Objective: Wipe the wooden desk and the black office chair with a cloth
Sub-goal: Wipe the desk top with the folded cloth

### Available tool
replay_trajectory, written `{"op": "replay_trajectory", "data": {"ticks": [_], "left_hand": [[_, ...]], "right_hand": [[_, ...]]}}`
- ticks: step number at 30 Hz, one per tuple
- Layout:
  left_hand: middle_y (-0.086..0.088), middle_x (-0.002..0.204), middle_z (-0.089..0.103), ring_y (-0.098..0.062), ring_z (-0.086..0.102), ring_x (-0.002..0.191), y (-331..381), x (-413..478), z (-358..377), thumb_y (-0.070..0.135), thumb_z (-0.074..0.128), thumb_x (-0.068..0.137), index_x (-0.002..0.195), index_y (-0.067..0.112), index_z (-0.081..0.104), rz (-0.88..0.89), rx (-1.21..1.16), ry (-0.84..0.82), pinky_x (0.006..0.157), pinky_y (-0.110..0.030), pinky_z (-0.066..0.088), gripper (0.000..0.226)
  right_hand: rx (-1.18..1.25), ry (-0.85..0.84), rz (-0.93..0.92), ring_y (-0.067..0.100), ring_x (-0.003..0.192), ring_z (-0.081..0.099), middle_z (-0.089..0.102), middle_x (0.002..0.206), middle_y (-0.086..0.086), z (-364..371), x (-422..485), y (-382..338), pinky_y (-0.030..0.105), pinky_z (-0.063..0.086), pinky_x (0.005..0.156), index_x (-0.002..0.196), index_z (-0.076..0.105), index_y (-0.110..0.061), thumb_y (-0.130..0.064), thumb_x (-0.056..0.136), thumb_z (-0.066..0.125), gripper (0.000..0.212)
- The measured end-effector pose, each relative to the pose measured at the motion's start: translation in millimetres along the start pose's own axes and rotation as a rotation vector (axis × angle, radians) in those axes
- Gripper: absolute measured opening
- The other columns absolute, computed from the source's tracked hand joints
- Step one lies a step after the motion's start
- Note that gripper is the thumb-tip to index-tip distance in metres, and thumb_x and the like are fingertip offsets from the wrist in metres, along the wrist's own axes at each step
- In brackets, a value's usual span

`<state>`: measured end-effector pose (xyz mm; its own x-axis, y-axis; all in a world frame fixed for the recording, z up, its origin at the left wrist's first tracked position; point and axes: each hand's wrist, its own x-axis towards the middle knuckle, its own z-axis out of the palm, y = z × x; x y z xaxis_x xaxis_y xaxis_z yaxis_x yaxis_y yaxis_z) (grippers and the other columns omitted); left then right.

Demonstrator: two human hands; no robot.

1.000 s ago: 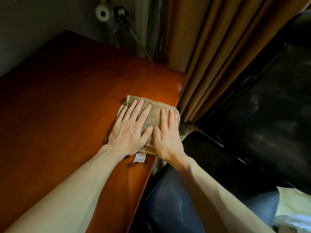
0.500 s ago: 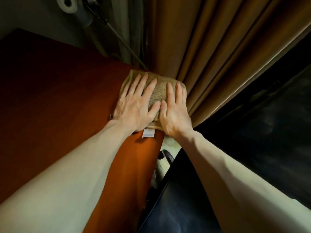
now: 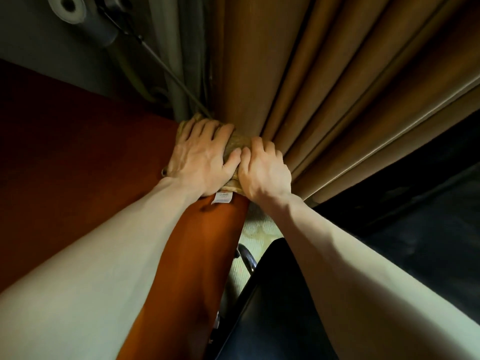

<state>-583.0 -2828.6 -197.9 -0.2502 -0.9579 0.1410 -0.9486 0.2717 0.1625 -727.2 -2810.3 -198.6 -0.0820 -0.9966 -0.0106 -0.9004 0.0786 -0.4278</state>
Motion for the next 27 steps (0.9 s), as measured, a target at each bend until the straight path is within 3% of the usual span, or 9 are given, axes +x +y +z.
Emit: {"op": "replay_trajectory", "data": {"ticks": [4,7,9,13,17,20,23,27], "left_hand": [[-0.01,0.117,0.068,-0.034,0.059,0.11,1,20,1,0.057,0.029,0.1,0.121,0.02,0.062,-0.028,0.034,-0.054,0.102,-0.047,0.039,0.054],[-0.008,0.104,0.07,-0.031,0.062,0.1,1,37,1,0.057,0.024,0.097,0.104,0.021,0.065,-0.044,0.031,-0.07,0.093,-0.045,0.04,0.055],[-0.006,0.095,0.07,-0.03,0.063,0.094,1,48,3,0.057,0.025,0.095,0.092,0.024,0.063,-0.046,0.009,-0.056,0.088,-0.044,0.04,0.051],[-0.001,0.075,0.055,-0.026,0.051,0.076,1,59,8,0.062,0.023,0.092,0.075,0.027,0.053,-0.054,-0.011,-0.049,0.079,-0.041,0.035,0.049],[-0.001,0.078,0.053,-0.024,0.046,0.076,1,63,12,0.067,0.016,0.09,0.081,0.028,0.055,-0.067,0.022,-0.082,0.077,-0.04,0.03,0.056],[-0.006,0.088,0.058,-0.029,0.053,0.085,3,62,14,0.065,0.016,0.091,0.09,0.026,0.057,-0.082,0.042,-0.072,0.082,-0.044,0.034,0.057],[-0.014,0.113,0.067,-0.037,0.06,0.109,14,58,20,0.06,0.018,0.095,0.109,0.02,0.063,-0.102,0.102,-0.015,0.098,-0.049,0.038,0.062],[-0.009,0.131,0.065,-0.036,0.056,0.124,31,49,23,0.058,0.023,0.097,0.125,0.024,0.065,-0.077,0.105,0.024,0.108,-0.05,0.032,0.06]], "right_hand": [[0.012,0.008,0.041,0.036,0.103,0.062,0.067,0.113,0.008,0,19,-1,0.043,0.048,0.078,0.11,0.061,-0.018,-0.04,0.105,0.034,0.035],[0.013,-0.024,0.084,0.035,0.098,0.066,0.07,0.101,0.004,0,34,2,0.034,0.038,0.069,0.099,0.066,-0.022,-0.038,0.106,0.035,0.035],[0.042,-0.055,0.082,0.038,0.097,0.066,0.068,0.095,0.007,-1,41,4,0.035,0.039,0.07,0.095,0.066,-0.02,-0.035,0.105,0.037,0.035],[0.193,-0.148,0.228,0.035,0.096,0.062,0.07,0.113,0.009,-4,56,9,0.036,0.04,0.077,0.103,0.07,-0.025,-0.049,0.1,0.035,0.043],[0.336,-0.204,0.251,0.03,0.097,0.063,0.07,0.104,0.005,-3,56,14,0.035,0.044,0.081,0.093,0.069,-0.025,-0.051,0.098,0.036,0.043],[0.48,-0.21,0.249,0.028,0.098,0.064,0.069,0.097,0.002,-2,53,16,0.036,0.048,0.084,0.075,0.063,-0.026,-0.047,0.099,0.041,0.039],[0.641,-0.221,0.251,0.029,0.1,0.065,0.073,0.1,0.004,0,45,22,0.04,0.052,0.09,0.091,0.072,-0.025,-0.044,0.098,0.042,0.036],[0.753,-0.196,0.26,0.039,0.115,0.058,0.066,0.124,0.018,8,28,31,0.05,0.044,0.105,0.116,0.066,-0.012,-0.048,0.085,0.027,0.061]]}}
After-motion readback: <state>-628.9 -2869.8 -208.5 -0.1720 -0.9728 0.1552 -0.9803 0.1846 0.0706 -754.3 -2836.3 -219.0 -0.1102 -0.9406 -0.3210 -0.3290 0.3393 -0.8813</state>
